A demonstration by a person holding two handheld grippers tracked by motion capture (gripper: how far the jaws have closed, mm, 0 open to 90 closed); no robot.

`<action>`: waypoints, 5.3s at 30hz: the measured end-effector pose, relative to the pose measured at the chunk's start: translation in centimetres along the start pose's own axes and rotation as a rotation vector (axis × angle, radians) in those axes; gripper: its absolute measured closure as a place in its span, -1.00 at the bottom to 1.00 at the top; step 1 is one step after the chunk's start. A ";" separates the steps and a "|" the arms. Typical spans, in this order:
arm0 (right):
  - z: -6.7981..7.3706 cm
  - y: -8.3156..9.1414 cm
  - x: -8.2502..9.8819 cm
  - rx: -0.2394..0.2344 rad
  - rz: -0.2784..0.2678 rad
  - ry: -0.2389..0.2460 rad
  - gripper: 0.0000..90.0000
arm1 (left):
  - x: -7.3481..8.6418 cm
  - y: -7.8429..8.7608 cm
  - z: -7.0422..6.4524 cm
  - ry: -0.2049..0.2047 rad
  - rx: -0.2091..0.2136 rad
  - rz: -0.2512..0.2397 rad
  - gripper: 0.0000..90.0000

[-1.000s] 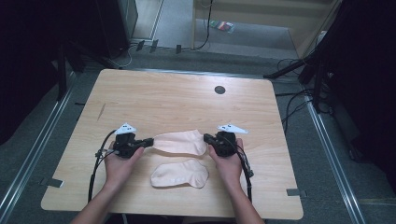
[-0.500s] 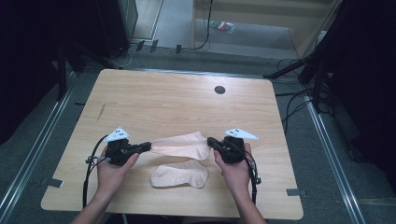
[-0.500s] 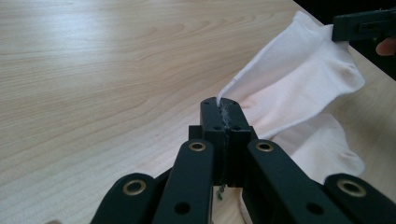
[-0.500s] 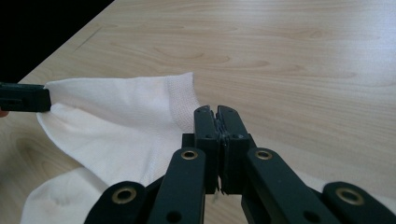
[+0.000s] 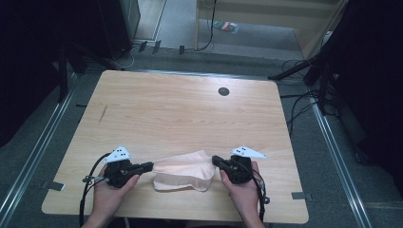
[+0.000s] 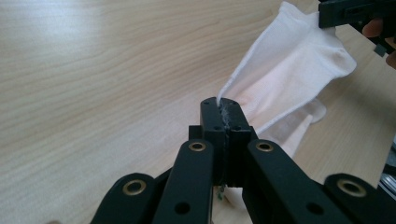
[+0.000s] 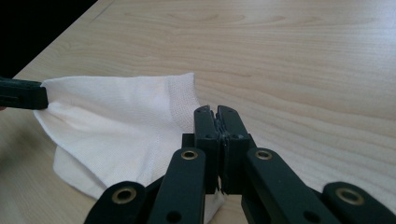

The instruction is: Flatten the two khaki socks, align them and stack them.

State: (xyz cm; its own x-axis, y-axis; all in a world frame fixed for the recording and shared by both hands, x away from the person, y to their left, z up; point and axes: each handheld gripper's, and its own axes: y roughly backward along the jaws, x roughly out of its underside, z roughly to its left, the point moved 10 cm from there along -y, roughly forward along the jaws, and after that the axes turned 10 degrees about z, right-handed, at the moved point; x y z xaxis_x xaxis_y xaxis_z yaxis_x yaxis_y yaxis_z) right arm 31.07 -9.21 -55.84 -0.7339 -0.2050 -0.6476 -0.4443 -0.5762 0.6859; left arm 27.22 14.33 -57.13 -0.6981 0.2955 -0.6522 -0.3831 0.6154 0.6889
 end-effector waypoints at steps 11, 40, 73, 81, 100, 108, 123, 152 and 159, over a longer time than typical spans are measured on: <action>0.7 -1.1 2.2 0.015 0.040 0.016 0.97 | 2.6 -0.7 -0.1 -0.002 -0.016 0.069 1.00; 0.3 -1.5 3.1 0.061 0.027 0.033 0.96 | 3.0 -1.1 -1.4 -0.013 0.070 0.104 1.00; 13.8 -9.9 5.6 -0.115 0.171 0.268 1.00 | 1.0 -5.0 0.6 0.018 0.020 0.144 1.00; 14.1 -9.8 5.9 -0.043 0.142 0.323 1.00 | 1.5 -4.3 1.1 0.047 0.014 0.115 1.00; 15.2 -9.4 4.7 -0.113 0.090 0.291 1.00 | 1.3 -3.6 0.5 0.030 0.059 0.098 1.00; 16.0 -11.0 5.6 -0.125 0.152 0.331 1.00 | 1.9 -4.4 0.4 -0.003 0.017 0.127 1.00; 14.5 -8.5 7.6 -0.143 0.197 0.279 1.00 | 1.8 -4.6 0.6 -0.005 0.045 0.114 1.00; 1.5 -4.4 4.5 0.114 0.135 0.099 1.00 | 0.8 -4.6 1.5 -0.077 -0.039 0.120 1.00; 1.7 -2.8 2.6 0.072 0.006 0.059 0.96 | 0.4 -2.9 0.8 -0.059 0.019 0.025 0.89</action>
State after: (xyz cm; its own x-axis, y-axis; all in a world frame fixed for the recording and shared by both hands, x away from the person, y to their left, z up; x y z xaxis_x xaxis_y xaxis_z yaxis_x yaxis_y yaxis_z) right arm 29.52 -6.81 -58.90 -0.7059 -0.2556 -0.6606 -0.4774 -0.5173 0.7103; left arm 28.49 13.26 -59.61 -0.6703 0.3531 -0.6527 -0.3540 0.6208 0.6994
